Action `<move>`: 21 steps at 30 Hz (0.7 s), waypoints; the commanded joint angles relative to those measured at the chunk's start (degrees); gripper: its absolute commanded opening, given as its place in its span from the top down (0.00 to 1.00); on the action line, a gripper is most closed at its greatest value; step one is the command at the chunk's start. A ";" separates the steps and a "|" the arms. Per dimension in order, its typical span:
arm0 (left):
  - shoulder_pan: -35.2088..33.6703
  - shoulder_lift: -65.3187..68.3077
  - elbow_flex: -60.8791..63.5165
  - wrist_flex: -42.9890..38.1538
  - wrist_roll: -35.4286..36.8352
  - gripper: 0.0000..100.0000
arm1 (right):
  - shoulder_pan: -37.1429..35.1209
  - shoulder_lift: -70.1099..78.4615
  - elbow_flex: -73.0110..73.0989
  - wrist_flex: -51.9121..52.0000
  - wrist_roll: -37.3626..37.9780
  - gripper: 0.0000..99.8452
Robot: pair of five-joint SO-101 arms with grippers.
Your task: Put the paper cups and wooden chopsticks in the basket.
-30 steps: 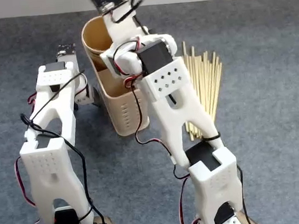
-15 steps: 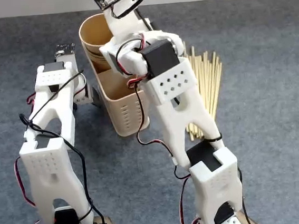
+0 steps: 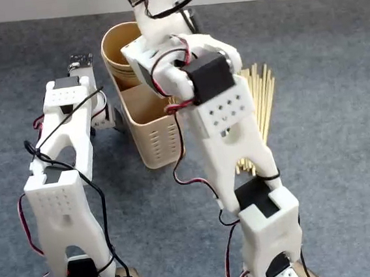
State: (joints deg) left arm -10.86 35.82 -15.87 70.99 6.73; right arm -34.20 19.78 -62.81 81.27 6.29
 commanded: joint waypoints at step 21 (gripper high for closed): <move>1.80 -0.40 -1.63 -0.26 -0.88 0.74 | 0.04 8.75 4.26 0.04 0.53 0.61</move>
State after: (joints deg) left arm -10.59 35.82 -15.87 70.99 6.73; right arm -33.85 29.36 -57.89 81.10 6.20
